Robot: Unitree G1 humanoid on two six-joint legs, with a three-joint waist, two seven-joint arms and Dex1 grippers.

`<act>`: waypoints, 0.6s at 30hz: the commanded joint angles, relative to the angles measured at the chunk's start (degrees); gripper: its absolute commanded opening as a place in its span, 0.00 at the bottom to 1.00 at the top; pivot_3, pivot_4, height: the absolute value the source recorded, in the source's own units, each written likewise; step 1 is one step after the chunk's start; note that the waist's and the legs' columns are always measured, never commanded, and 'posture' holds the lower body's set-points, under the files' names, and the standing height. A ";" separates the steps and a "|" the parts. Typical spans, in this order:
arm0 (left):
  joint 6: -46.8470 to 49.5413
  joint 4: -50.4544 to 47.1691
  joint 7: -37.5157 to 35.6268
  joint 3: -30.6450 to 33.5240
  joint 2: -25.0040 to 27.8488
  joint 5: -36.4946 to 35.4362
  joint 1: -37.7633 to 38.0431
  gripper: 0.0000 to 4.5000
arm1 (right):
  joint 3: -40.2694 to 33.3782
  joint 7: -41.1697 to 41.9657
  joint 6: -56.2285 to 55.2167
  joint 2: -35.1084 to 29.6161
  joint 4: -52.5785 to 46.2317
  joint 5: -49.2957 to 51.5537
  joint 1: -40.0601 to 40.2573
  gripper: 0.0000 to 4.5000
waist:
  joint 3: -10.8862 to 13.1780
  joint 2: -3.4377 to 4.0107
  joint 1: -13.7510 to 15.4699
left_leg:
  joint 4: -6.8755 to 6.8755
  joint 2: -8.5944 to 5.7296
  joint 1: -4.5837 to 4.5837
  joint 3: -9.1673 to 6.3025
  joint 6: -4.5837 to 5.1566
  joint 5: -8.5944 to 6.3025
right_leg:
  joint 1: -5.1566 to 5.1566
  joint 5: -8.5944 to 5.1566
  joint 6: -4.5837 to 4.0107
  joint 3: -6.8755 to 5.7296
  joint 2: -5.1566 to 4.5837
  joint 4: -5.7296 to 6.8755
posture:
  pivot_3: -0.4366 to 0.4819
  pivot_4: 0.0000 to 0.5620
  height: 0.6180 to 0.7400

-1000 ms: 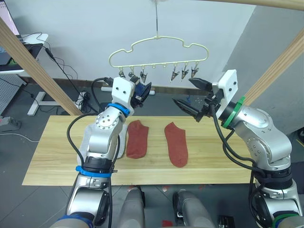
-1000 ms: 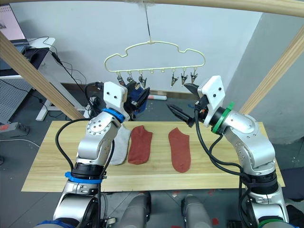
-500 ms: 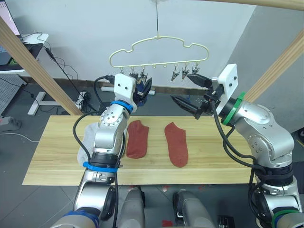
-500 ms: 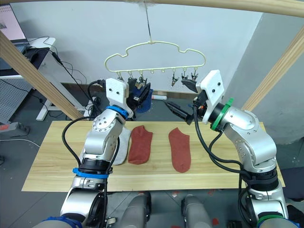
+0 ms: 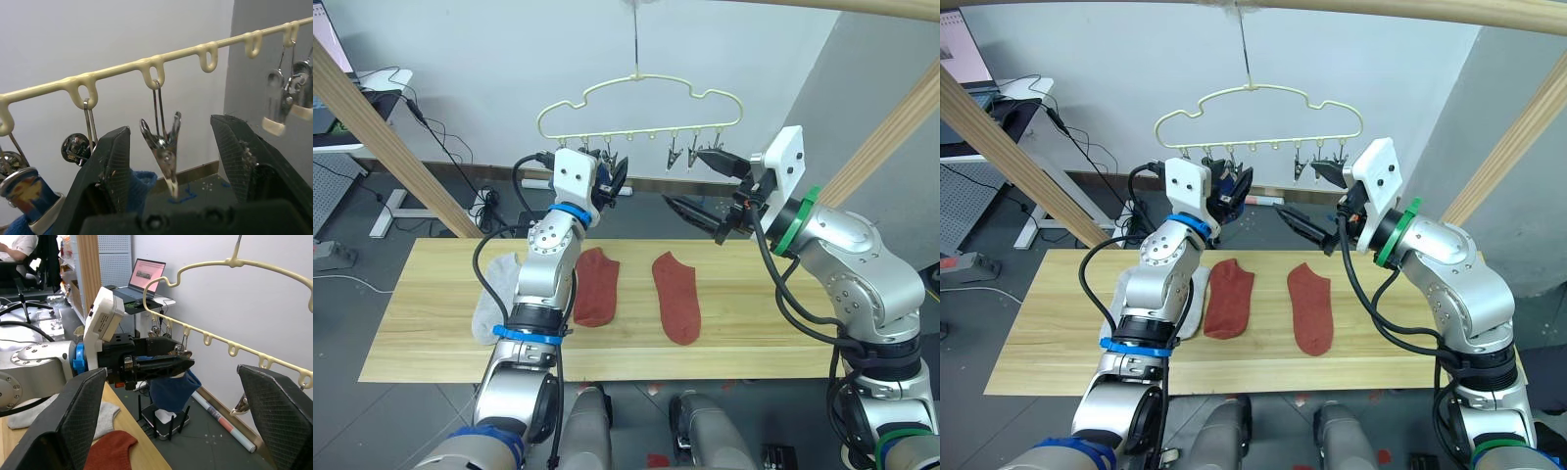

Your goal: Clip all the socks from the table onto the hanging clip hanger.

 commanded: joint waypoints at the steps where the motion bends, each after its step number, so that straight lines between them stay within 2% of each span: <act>1: -1.74 -0.66 0.32 0.56 -0.23 0.31 -1.15 0.64 | -0.61 -0.34 -0.56 -0.65 -2.90 -0.01 -0.11 1.00 | 0.00 0.00 -0.02 | 0.00 0.00 0.00 0.00 0.00 0.00 | 0.00 0.00 0.00 0.01 0.00 0.00 | 0.44 0.45 1.00; 10: -2.76 0.66 0.25 0.76 -0.18 0.19 -2.01 0.64 | -0.37 -0.58 -0.84 -0.88 -2.55 -0.34 -0.01 1.00 | 0.00 0.00 -0.17 | 0.00 0.00 0.00 0.00 0.00 0.00 | 0.00 0.00 0.00 0.00 0.00 0.00 | 0.44 0.45 1.00; 13: -2.94 0.68 -0.23 0.98 -0.05 -0.25 -2.09 0.51 | -0.30 -0.70 -0.78 -0.70 -2.64 -0.25 0.14 1.00 | 0.00 0.00 -0.18 | 0.00 0.00 0.00 0.00 0.00 0.00 | 0.00 0.00 0.00 -0.01 0.00 0.00 | 0.44 0.45 1.00; 18: -2.96 0.93 -0.81 1.19 -0.32 -0.49 -2.28 0.18 | -0.15 -0.83 -0.74 -0.44 -2.59 -0.16 0.15 1.00 | 0.00 0.00 -0.18 | 0.00 0.00 0.00 0.00 0.00 0.00 | 0.00 0.00 0.00 -0.01 0.00 0.00 | 0.45 0.45 1.00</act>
